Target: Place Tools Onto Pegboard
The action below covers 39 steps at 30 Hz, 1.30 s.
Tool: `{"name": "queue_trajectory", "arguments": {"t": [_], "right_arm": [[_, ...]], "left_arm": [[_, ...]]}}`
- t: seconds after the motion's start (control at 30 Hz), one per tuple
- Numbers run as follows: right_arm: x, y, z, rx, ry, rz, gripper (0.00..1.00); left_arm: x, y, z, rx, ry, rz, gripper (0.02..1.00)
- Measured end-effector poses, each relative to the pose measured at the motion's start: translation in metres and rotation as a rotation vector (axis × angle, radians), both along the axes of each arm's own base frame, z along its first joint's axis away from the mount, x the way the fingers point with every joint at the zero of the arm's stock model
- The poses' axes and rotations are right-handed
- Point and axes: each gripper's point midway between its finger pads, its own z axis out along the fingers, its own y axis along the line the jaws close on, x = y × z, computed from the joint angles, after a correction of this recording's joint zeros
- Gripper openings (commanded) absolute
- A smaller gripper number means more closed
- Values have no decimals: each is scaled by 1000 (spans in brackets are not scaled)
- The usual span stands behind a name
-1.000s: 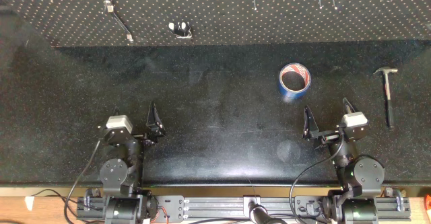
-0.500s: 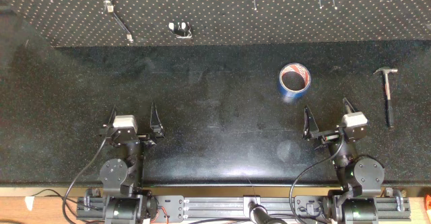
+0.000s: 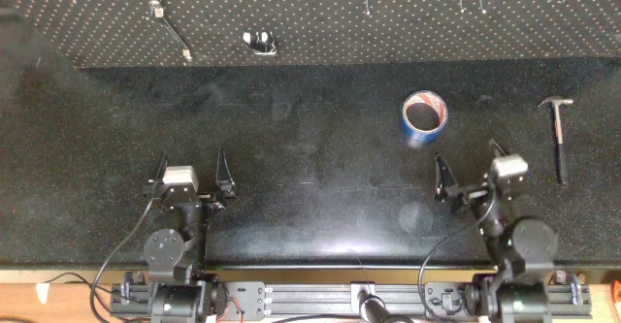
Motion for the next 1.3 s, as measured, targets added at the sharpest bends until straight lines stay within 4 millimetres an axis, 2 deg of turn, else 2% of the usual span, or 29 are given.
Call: {"name": "queue_trajectory", "arguments": {"t": [0.07,0.13,0.17,0.3,0.4,0.53,0.7,0.73,0.77,0.8,0.83,0.9,1.03,1.07,1.1,1.13,1.17,1.2,1.23,1.27,1.3], "right_arm": [[18,13,28,81,101,49,987],[46,37,42,111,229,126,987],[56,49,36,114,308,156,987],[85,85,-8,88,639,219,987],[95,98,-35,55,794,231,987],[99,90,-64,-8,934,156,987],[100,78,-98,-76,1015,95,982],[100,77,-103,-90,1022,95,864],[100,76,-105,-109,1024,94,483],[100,76,-109,-122,1031,93,257],[100,76,-113,-139,1035,97,77],[101,73,-117,-163,1039,92,75],[104,69,-112,-192,1015,72,75],[106,70,-105,-187,993,74,75],[111,73,-86,-177,922,79,75],[118,82,-47,-156,792,99,75],[120,89,-20,-141,702,113,75],[119,109,44,-100,488,166,75],[107,128,104,-56,309,229,75],[105,137,130,-32,218,254,73],[104,142,139,-24,182,262,75]], "left_arm": [[0,0,0,0,0,0,996],[0,0,0,0,-1,0,996],[0,0,0,0,-1,0,996],[0,0,1,3,-3,0,996],[0,0,1,3,-3,0,996],[0,0,1,3,-4,0,996],[0,0,1,3,-4,0,996],[0,0,1,3,-4,0,996],[0,0,1,3,-4,0,996],[0,0,1,3,-4,0,996],[0,0,1,3,-4,0,996],[0,0,1,3,-4,0,996],[0,0,1,3,-4,0,996],[0,0,1,3,-4,0,996],[0,0,1,3,-3,0,996],[0,0,1,3,-3,0,996],[0,0,1,3,-3,0,996],[0,0,1,3,-3,0,996],[0,0,1,3,-4,0,996],[0,0,1,3,-4,0,996],[0,0,1,3,-4,0,993]]}}
